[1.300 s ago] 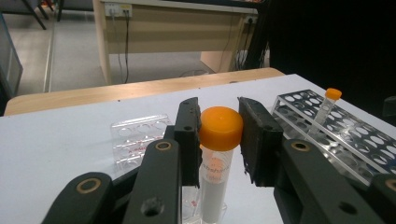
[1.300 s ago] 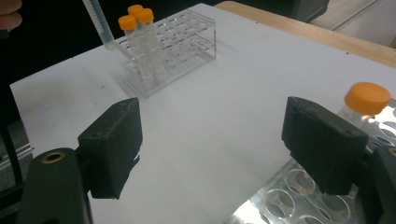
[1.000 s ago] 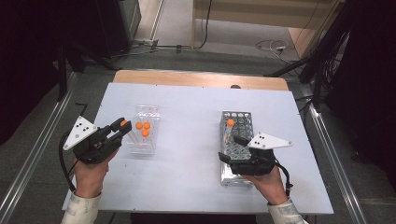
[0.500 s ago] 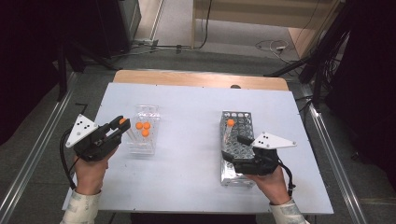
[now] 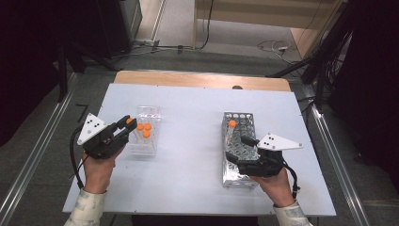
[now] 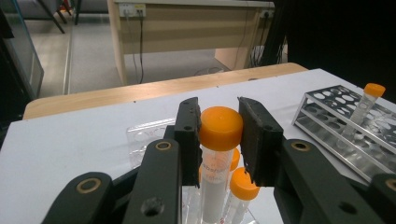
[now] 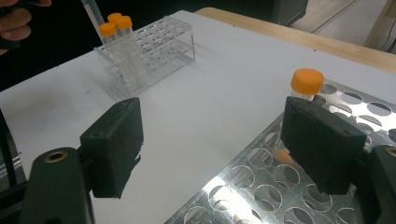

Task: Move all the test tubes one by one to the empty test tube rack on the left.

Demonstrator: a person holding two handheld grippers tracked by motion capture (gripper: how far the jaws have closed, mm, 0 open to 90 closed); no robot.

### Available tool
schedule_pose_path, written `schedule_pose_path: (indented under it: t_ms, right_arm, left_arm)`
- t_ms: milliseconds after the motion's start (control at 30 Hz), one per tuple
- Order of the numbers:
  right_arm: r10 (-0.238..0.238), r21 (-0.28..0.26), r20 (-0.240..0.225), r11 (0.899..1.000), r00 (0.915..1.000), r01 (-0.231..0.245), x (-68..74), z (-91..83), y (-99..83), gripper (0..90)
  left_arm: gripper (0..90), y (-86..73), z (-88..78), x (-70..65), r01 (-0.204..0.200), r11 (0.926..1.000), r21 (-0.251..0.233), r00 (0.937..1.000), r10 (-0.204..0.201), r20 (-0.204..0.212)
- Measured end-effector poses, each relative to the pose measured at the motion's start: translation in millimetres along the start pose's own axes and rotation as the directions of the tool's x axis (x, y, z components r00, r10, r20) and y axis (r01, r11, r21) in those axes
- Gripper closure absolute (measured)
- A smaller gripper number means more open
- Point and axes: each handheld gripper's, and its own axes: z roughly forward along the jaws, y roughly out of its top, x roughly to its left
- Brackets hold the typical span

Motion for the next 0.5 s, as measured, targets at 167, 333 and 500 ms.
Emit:
schedule_pose_path:
  t_ms: [167,333,500]
  right_arm:
    - [0.002,0.0,0.004,1.0,1.0,-0.002,-1.3,-1.4,-0.5,19.8]
    - [0.007,0.002,0.006,1.0,1.0,-0.007,-2.4,-0.4,-1.9,19.8]
    - [0.01,0.005,0.01,1.0,0.9999,-0.01,-2.9,-0.1,-2.9,19.7]
  left_arm:
    - [70.0,-6.7,5.9,-2.2,-0.015,0.9997,0.022,0.9999,0.015,-0.008]
    - [70.0,-17.0,10.9,-5.7,-0.039,0.9976,0.058,0.9989,0.041,-0.023]
    - [69.9,-26.3,13.7,-10.4,-0.066,0.9939,0.088,0.9965,0.07,-0.045]
